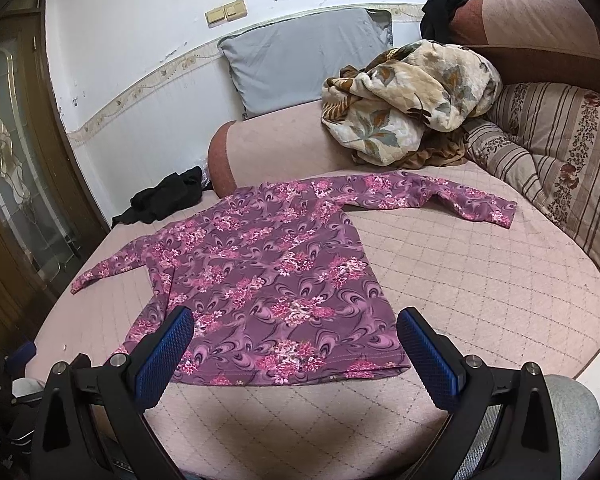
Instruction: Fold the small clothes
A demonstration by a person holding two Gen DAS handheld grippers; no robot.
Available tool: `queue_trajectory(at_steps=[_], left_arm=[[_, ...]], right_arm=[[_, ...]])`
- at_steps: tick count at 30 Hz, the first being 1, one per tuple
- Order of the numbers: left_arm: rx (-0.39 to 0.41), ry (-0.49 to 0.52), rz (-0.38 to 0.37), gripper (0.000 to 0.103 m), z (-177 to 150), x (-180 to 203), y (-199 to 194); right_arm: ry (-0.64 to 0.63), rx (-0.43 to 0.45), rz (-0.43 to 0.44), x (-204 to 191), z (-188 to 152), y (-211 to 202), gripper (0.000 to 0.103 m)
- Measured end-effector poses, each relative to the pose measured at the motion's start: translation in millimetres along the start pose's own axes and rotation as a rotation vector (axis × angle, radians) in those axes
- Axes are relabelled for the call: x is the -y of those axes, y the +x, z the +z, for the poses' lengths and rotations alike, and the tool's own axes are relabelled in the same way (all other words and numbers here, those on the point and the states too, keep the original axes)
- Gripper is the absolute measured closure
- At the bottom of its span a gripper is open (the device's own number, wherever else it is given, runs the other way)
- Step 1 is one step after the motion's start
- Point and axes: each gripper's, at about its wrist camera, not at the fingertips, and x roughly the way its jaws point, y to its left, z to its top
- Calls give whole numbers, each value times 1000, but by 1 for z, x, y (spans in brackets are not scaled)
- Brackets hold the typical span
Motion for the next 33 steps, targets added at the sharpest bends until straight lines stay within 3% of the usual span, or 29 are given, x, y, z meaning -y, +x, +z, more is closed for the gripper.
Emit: queue_trajectory(at_steps=[11,33], left_arm=[[3,6,-9,0,-2,2,-3],[5,19,-127,0,-2,10,-6]], right_arm=[[12,6,-2,4,0,-4,0],[15,-9,-71,6,2,7,3]])
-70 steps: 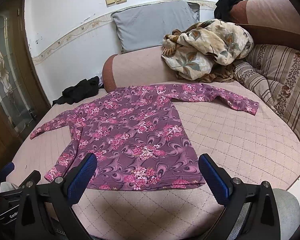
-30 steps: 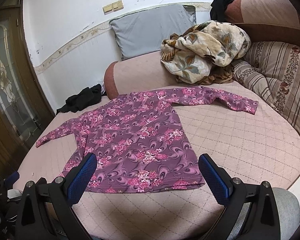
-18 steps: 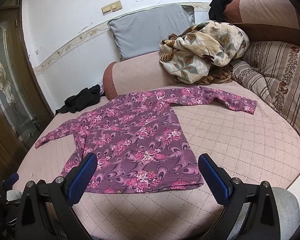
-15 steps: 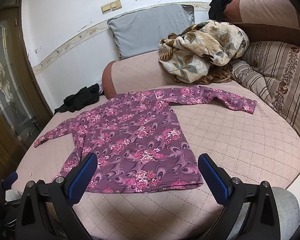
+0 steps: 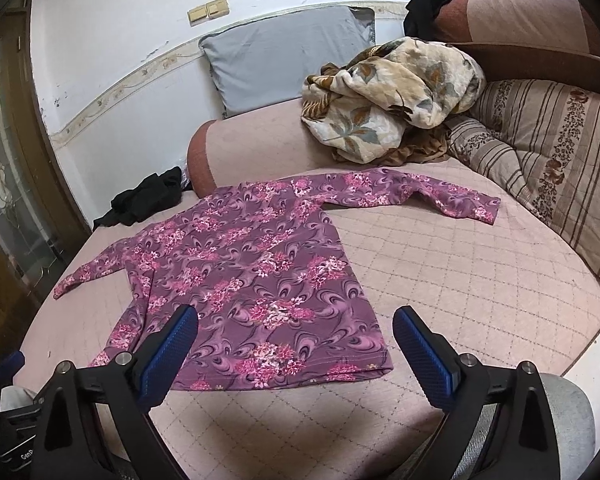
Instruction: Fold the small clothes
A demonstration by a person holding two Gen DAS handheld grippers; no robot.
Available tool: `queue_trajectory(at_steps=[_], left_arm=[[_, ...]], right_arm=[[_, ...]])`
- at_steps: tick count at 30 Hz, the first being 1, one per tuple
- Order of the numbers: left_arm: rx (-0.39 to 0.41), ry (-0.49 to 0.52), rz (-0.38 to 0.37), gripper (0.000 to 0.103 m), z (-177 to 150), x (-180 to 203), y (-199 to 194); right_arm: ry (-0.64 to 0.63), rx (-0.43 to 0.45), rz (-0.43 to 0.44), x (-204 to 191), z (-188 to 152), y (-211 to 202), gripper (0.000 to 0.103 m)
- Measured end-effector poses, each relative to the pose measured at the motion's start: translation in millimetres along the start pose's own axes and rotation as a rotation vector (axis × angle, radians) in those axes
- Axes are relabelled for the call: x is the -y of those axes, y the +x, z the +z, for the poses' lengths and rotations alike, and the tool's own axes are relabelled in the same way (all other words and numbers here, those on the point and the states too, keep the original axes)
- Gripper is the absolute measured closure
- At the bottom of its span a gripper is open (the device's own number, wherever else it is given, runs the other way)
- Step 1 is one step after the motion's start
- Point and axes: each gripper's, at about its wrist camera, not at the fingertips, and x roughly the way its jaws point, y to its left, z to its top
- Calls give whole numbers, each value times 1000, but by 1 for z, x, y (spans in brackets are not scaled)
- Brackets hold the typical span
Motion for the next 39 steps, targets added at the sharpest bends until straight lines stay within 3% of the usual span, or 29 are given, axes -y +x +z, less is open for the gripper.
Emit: queue_trajectory(at_steps=[9,15,21,26,28,31,34,37,39], left_arm=[[13,89,-47,0,-3,24,-3],[-14,107,-27,0,2,26,4],[-53,-5,-19,0,41,6,10],[-90,-119,-95,0,90,9,36],[-113,-114,-118,0,111,26,55],[-134,-81,-140,0,136,53,81],[-166,-64,-179,0,155,76,108],[-203,-73,-198,0,162,88,133],[-226,-75,-198,0,160,92,145]], right_arm=[[-7,-53,66,-2,-4,6,3],[34,-99,85,4,2,14,4],[165,-150,90,42,44,19,4],[250,-134,86,88,93,36,4],[326,-125,68,113,111,51,4],[524,-192,89,157,139,98,5],[757,-270,111,200,161,159,14],[805,-268,4,228,178,203,15],[845,-255,11,242,169,216,15]])
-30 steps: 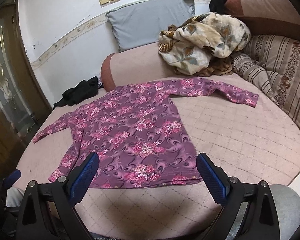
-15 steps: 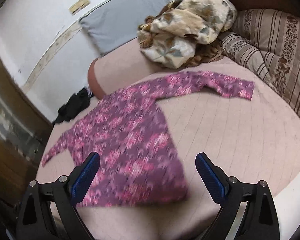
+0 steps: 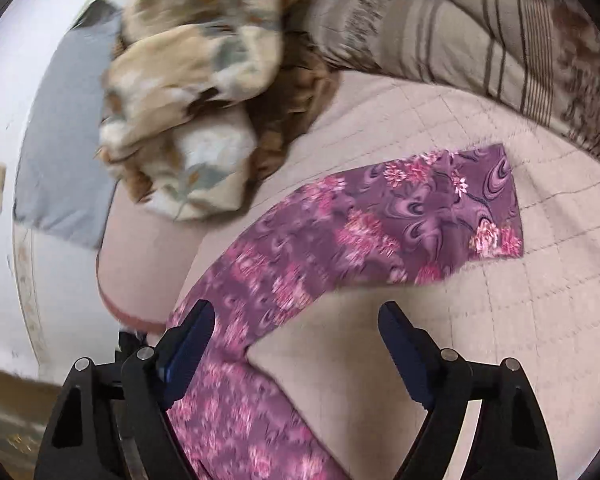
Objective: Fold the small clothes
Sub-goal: 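Grasp the sleeve cuff of the purple shirt with the right gripper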
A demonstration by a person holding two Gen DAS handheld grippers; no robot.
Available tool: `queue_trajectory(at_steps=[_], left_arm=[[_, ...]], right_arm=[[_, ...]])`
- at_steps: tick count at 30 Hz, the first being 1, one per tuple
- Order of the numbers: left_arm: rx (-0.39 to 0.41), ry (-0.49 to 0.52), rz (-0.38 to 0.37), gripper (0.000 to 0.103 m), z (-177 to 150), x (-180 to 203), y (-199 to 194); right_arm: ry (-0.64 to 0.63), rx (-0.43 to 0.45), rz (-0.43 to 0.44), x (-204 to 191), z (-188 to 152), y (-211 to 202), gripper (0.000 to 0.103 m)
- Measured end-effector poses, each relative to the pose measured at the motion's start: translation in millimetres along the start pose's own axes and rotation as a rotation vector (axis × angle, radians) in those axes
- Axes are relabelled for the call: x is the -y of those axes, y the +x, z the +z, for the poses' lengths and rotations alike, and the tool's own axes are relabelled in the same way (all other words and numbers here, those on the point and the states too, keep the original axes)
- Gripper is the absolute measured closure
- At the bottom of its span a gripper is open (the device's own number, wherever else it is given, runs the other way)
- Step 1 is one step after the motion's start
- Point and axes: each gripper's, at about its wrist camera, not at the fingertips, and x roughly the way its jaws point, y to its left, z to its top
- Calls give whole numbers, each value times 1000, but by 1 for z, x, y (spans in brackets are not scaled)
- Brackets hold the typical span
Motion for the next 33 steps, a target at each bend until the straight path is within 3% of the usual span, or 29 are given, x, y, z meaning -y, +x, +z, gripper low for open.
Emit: queue_trajectory(at_steps=[2,3,4,7,8,11,18,19,24,25,29,33], left_arm=[[-32,-3,3,0,1,3,15],[-54,-14,3,0,3,4,23],[-63,-24,-4,0,4,5,26],[-83,-58,-22,0,10,14,34],[-84,-59,-28,0,12,19,35],[-79,-37,-44,0,15,39,36],[-71,37,-78,0,16,87,32],[-71,50,-78,0,13,93,31],[-94,45,-84,0,10,99,33],[-93,42,-84,0,10,99,33],[-94,34,-78,0,9,95,33],[-103,14,-89,0,11,88,39]], right_arm=[[40,17,8,24,-5,10,17],[117,-20,-46,41,-8,17,22],[210,-47,-24,57,-12,24,22],[273,-84,-34,66,-22,34,22],[298,-96,0,68,-25,35,23],[332,-84,1,74,-25,31,24],[358,3,-19,105,26,23,24],[362,15,-8,108,30,22,27],[243,48,-163,99,42,22,76],[240,45,-158,99,44,20,81],[275,48,-50,104,48,8,87],[85,176,11,57,50,-25,87]])
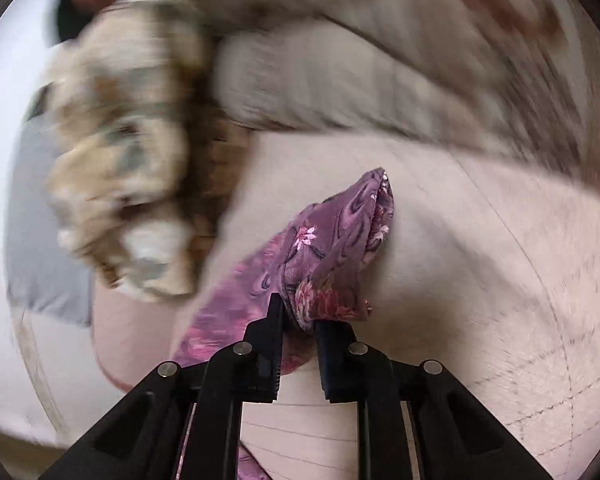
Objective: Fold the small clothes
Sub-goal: 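Grasp the sleeve cuff of the purple shirt with the right gripper, then fold the held sleeve across the shirt body with the right gripper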
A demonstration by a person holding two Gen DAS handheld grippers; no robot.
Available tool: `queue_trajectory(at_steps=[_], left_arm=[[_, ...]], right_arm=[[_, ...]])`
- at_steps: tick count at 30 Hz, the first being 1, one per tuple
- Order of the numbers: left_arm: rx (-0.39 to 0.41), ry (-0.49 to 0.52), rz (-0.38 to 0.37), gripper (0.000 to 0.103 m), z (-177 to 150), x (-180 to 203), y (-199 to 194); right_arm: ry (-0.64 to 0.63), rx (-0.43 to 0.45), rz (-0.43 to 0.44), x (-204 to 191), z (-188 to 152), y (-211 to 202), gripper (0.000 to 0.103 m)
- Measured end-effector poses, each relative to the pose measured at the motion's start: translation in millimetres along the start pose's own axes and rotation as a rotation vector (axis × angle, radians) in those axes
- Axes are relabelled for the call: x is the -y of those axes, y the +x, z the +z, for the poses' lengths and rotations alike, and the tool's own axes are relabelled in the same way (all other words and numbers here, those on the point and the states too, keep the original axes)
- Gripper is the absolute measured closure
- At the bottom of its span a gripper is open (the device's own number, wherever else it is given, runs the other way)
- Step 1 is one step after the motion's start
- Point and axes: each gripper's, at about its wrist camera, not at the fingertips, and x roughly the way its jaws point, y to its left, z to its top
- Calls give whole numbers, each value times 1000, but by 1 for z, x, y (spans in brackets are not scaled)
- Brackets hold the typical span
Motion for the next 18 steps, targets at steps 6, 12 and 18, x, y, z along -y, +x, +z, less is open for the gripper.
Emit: queue_trajectory(at_steps=[6,12,18], left_arm=[[-20,-55,-30,0,8,-34,11],[-36,-196,-104,0,24,-117,15],[-9,-281,-144,0,36,-198,16]], right_arm=[[-345,43,295,-99,-40,-29,87],[-515,-75,480,-155,-108,-29,87],[-738,-190,548,-207,-200,-19,87]])
